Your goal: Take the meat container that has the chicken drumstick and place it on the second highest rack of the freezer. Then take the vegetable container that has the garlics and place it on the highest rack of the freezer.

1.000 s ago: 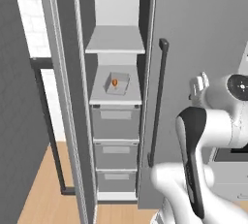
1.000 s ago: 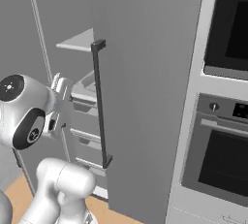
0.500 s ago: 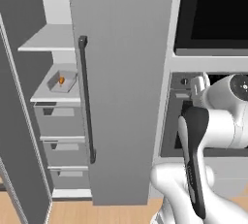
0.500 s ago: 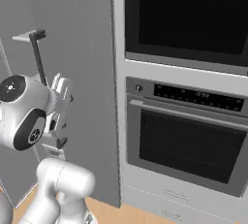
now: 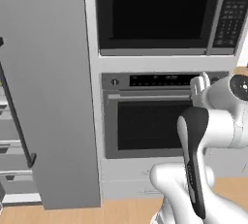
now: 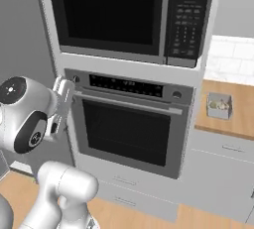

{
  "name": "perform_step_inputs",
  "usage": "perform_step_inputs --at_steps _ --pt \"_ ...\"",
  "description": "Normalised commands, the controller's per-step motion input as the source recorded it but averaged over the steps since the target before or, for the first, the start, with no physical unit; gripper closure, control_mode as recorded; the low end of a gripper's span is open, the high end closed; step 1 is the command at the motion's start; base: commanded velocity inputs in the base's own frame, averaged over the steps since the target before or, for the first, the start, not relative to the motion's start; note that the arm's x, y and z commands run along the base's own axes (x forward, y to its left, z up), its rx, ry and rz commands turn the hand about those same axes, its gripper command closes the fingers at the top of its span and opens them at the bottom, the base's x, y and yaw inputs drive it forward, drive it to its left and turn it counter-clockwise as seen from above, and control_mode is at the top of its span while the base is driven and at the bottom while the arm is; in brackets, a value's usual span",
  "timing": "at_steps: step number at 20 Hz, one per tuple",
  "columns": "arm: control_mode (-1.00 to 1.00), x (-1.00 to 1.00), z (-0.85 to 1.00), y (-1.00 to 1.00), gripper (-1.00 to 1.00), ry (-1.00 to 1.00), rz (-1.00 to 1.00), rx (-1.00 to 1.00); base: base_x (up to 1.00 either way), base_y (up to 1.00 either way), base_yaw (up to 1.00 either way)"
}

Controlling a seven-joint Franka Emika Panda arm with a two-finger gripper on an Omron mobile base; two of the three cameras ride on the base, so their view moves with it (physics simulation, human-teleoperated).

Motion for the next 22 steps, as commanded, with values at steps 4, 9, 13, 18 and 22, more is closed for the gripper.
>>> perform_step_inputs --at_steps 4,9,13,18,22 --pt "1.00 0.00 0.00 0.00 -1.00 0.00 0.00 0.00 0.00 -1.00 -0.03" --pt "1.00 0.00 0.00 0.00 -1.00 0.00 0.00 0.00 0.00 -1.00 0.00" --pt "1.00 0.00 0.00 0.00 -1.00 0.00 0.00 0.00 0.18 -1.00 0.00" --pt "1.00 0.00 0.00 0.00 -1.00 0.00 0.00 0.00 0.65 -1.00 0.04" --pt "1.00 0.00 0.00 0.00 -1.00 0.00 0.00 0.00 0.84 -0.75 0.02"
